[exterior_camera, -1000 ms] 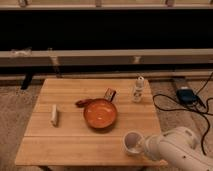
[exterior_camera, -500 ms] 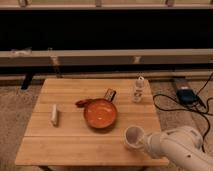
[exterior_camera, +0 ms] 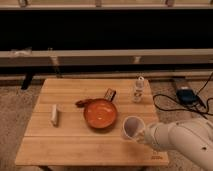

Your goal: Pick up the ceramic cup

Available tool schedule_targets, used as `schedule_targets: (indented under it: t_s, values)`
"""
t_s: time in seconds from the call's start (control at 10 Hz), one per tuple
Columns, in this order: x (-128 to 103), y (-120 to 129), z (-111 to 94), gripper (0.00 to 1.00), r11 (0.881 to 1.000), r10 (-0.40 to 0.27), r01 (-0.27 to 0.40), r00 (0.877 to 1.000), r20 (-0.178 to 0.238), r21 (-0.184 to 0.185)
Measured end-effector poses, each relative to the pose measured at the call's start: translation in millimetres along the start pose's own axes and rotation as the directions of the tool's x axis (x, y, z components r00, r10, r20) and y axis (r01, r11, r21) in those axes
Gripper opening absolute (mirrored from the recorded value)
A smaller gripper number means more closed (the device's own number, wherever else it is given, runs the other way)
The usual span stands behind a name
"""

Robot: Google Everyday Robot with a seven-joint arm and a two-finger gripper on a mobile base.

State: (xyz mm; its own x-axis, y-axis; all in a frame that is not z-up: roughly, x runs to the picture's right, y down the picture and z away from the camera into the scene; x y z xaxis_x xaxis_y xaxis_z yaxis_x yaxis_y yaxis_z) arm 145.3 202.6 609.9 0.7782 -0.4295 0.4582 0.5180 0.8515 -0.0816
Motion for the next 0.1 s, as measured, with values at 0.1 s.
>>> schedule_targets:
  t_s: [0.1]
  values:
    - [-0.2,-0.3,-0.1,0.0,1.0,-0.001,0.001,1.0,0.0,0.0]
